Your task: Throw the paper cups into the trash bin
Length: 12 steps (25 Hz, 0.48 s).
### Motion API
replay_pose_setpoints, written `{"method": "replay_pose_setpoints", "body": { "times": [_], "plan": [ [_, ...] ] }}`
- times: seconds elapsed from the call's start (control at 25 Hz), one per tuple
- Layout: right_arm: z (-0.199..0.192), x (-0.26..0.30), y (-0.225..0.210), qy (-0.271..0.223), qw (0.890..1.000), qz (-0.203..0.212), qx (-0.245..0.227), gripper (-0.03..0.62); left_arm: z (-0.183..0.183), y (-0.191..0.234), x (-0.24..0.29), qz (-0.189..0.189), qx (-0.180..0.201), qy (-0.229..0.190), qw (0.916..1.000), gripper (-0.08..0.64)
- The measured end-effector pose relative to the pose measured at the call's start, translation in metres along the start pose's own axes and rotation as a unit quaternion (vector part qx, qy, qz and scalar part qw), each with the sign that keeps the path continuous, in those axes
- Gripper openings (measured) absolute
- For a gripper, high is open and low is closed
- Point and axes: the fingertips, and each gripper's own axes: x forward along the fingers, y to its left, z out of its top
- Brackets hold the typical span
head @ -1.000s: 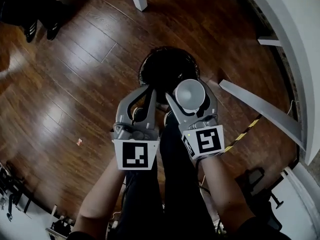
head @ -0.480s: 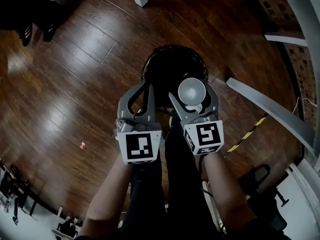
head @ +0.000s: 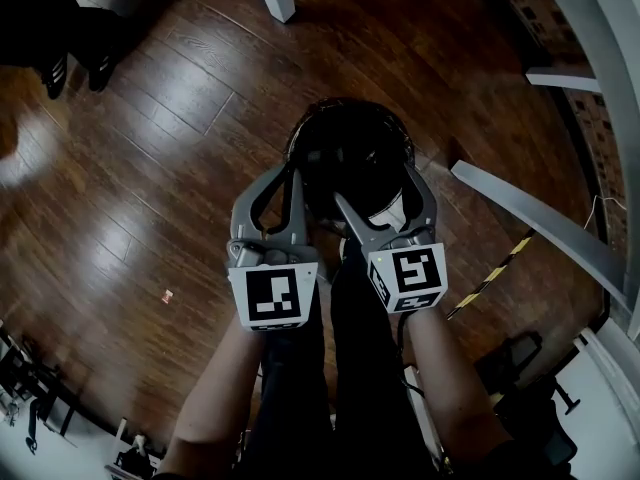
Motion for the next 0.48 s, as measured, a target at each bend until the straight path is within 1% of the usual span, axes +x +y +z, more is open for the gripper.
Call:
{"method": "replay_pose_setpoints", "body": {
  "times": [0.16, 0.24, 0.36, 0.48],
  "plan": [
    [0.015, -0.009, 0.007, -0.016, 1.000, 0.009, -0.016, 0.428, 0.008, -0.003, -0.008, -0.003, 0.004, -0.007, 1.0000, 0.005],
    [0.028, -0.016, 0.010, -0.028, 0.999, 0.009, -0.017, 0.428, 0.017, -0.003, -0.013, -0.003, 0.007, -0.013, 0.9999, 0.005],
    [0.050, -0.031, 0.012, -0.044, 0.999, 0.003, -0.017, 0.428, 0.040, -0.003, -0.024, 0.001, 0.010, -0.029, 0.9995, 0.005],
    [0.083, -0.051, 0.018, -0.074, 0.997, 0.003, -0.030, 0.428, 0.072, -0.004, -0.039, 0.004, 0.011, -0.055, 0.9984, 0.005]
  ]
}}
